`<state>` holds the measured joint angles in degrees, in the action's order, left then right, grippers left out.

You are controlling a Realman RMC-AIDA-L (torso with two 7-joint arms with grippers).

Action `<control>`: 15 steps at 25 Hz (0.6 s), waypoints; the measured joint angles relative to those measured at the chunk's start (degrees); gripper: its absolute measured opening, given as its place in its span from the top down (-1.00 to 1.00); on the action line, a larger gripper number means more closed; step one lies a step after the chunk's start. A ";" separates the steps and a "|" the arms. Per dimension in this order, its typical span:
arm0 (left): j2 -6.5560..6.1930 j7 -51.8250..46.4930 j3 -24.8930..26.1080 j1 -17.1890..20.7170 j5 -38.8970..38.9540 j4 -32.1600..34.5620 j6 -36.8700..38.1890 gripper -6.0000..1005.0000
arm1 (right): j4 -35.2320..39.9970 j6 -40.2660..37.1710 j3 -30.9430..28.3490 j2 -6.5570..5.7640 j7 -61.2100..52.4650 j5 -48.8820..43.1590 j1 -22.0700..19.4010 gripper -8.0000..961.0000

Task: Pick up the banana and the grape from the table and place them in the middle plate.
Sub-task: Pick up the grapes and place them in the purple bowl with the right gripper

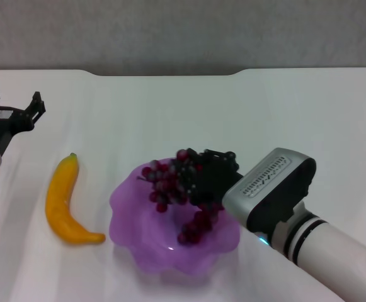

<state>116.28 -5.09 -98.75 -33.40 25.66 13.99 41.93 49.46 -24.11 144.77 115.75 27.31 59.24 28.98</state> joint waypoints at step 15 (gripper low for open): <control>0.00 0.00 -0.02 -0.14 0.00 0.02 0.11 -0.75 | -6.05 -0.49 -0.35 0.06 -5.19 0.03 1.76 0.31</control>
<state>116.28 -5.10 -98.76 -33.54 25.66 14.00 42.03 43.41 -24.60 144.43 115.81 22.11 59.27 30.74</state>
